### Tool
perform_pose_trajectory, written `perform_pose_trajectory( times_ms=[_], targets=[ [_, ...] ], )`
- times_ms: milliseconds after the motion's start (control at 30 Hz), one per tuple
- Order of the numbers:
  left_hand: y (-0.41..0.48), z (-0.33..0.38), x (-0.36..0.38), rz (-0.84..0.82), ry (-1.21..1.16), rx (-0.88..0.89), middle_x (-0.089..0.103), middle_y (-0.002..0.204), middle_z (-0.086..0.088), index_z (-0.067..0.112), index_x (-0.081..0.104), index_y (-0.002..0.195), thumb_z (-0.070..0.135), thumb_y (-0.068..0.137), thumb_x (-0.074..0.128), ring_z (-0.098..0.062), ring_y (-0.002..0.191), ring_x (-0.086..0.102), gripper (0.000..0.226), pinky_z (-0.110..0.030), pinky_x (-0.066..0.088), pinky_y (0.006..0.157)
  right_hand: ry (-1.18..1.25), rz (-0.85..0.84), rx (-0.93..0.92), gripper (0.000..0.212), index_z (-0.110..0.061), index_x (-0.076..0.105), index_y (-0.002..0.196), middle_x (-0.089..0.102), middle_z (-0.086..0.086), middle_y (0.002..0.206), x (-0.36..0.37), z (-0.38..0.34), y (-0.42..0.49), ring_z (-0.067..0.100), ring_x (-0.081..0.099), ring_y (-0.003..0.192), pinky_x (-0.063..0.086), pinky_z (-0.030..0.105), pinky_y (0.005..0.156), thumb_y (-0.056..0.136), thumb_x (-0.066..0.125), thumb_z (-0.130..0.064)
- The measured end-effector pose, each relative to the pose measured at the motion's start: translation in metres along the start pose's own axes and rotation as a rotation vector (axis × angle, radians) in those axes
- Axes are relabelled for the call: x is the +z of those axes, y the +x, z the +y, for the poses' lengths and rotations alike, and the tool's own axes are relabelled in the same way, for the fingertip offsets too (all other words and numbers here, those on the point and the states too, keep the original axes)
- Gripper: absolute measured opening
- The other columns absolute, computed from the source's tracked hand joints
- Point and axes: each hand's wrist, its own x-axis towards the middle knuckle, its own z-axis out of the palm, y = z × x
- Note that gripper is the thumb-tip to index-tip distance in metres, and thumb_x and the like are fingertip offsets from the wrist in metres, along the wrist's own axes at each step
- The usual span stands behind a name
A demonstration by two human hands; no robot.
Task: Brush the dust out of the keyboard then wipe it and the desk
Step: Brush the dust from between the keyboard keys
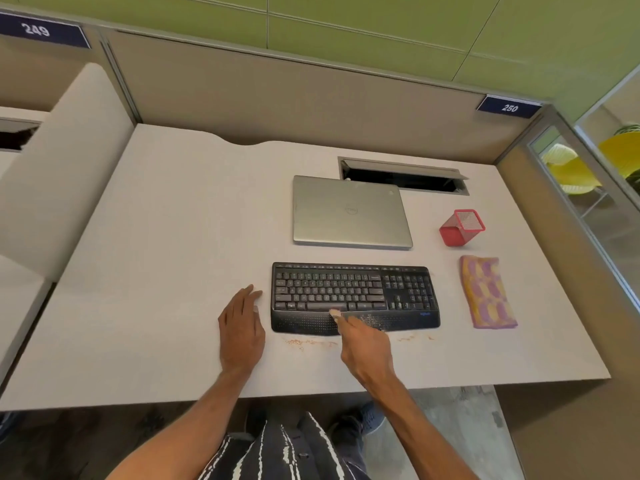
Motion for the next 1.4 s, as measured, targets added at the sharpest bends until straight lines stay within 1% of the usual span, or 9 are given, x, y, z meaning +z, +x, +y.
perform_pose_trajectory(
  times_ms=[167, 400, 500, 633, 767, 900, 1167, 1300, 1400],
  targets=[
    [0.000, 0.000, 0.000, 0.002, 0.002, -0.005, 0.051, 0.163, 0.004, 0.025, 0.058, 0.150, 0.009, 0.112, 0.050, -0.019, 0.154, 0.044, 0.042, -0.041, 0.034, 0.127, -0.007, -0.098, -0.005, 0.025, -0.020, 0.071, 0.120, 0.074, -0.002, 0.106, 0.003, 0.003, -0.018, 0.020, 0.069, 0.080, 0.055, 0.032, 0.072, 0.100, 0.056, -0.022],
    [0.000, -0.001, 0.001, -0.006, 0.004, -0.005, 0.051, 0.163, 0.004, 0.025, 0.058, 0.150, 0.009, 0.112, 0.050, -0.019, 0.154, 0.044, 0.042, -0.041, 0.033, 0.127, 0.034, 0.059, -0.017, 0.036, -0.026, 0.065, 0.133, 0.072, -0.008, 0.099, 0.001, 0.007, -0.012, 0.014, 0.064, 0.064, 0.043, 0.026, 0.050, 0.098, 0.064, -0.020],
    [0.000, -0.001, 0.000, -0.009, -0.002, -0.001, 0.051, 0.163, 0.004, 0.025, 0.058, 0.150, 0.008, 0.112, 0.050, -0.020, 0.153, 0.045, 0.042, -0.042, 0.034, 0.127, -0.004, 0.048, -0.026, 0.037, -0.024, 0.064, 0.133, 0.072, -0.007, 0.103, 0.002, 0.007, -0.005, 0.015, 0.066, 0.070, 0.049, 0.028, 0.053, 0.098, 0.063, -0.016],
    [0.000, -0.002, -0.001, -0.018, -0.013, -0.012, 0.050, 0.164, 0.005, 0.026, 0.057, 0.150, 0.007, 0.112, 0.049, -0.019, 0.154, 0.044, 0.043, -0.041, 0.032, 0.127, -0.020, -0.051, -0.021, 0.027, -0.022, 0.069, 0.124, 0.073, -0.003, 0.103, 0.008, 0.013, -0.016, 0.021, 0.069, 0.079, 0.055, 0.034, 0.069, 0.101, 0.054, -0.021],
    [0.000, -0.001, -0.001, -0.019, -0.011, -0.008, 0.050, 0.164, 0.005, 0.026, 0.057, 0.150, 0.008, 0.112, 0.049, -0.019, 0.154, 0.043, 0.043, -0.040, 0.030, 0.128, 0.018, -0.006, -0.060, 0.033, -0.028, 0.070, 0.131, 0.073, -0.008, 0.096, 0.010, 0.026, -0.035, 0.016, 0.067, 0.072, 0.053, 0.029, 0.063, 0.099, 0.062, -0.028],
    [0.000, 0.001, -0.001, -0.025, 0.001, -0.018, 0.050, 0.164, 0.006, 0.027, 0.057, 0.150, 0.008, 0.112, 0.048, -0.018, 0.155, 0.042, 0.043, -0.039, 0.028, 0.128, 0.011, 0.079, -0.016, 0.039, -0.028, 0.060, 0.141, 0.070, -0.008, 0.096, 0.008, 0.032, -0.021, 0.011, 0.059, 0.063, 0.049, 0.026, 0.053, 0.102, 0.063, -0.024],
    [-0.001, 0.002, -0.003, -0.034, 0.001, -0.014, 0.050, 0.164, 0.005, 0.025, 0.057, 0.150, 0.007, 0.112, 0.048, -0.018, 0.155, 0.042, 0.043, -0.035, 0.025, 0.127, 0.015, -0.012, -0.004, 0.036, -0.025, 0.062, 0.139, 0.072, -0.005, 0.101, 0.019, 0.031, -0.022, 0.016, 0.066, 0.075, 0.057, 0.032, 0.068, 0.104, 0.055, -0.024],
    [-0.001, 0.002, -0.003, -0.028, 0.003, -0.016, 0.049, 0.164, 0.006, 0.026, 0.057, 0.150, 0.009, 0.113, 0.048, -0.017, 0.155, 0.041, 0.042, -0.036, 0.026, 0.129, 0.047, 0.008, -0.037, 0.042, -0.028, 0.063, 0.141, 0.071, -0.010, 0.094, 0.027, 0.043, -0.049, 0.007, 0.056, 0.066, 0.042, 0.020, 0.058, 0.100, 0.059, -0.033],
    [-0.001, 0.003, -0.003, -0.026, 0.002, -0.018, 0.049, 0.164, 0.005, 0.026, 0.056, 0.151, 0.010, 0.113, 0.048, -0.018, 0.155, 0.041, 0.042, -0.039, 0.028, 0.129, 0.080, 0.105, 0.013, 0.044, -0.028, 0.058, 0.144, 0.071, -0.010, 0.098, 0.026, 0.049, -0.037, 0.008, 0.056, 0.063, 0.050, 0.022, 0.054, 0.101, 0.063, -0.028]
  ],
)
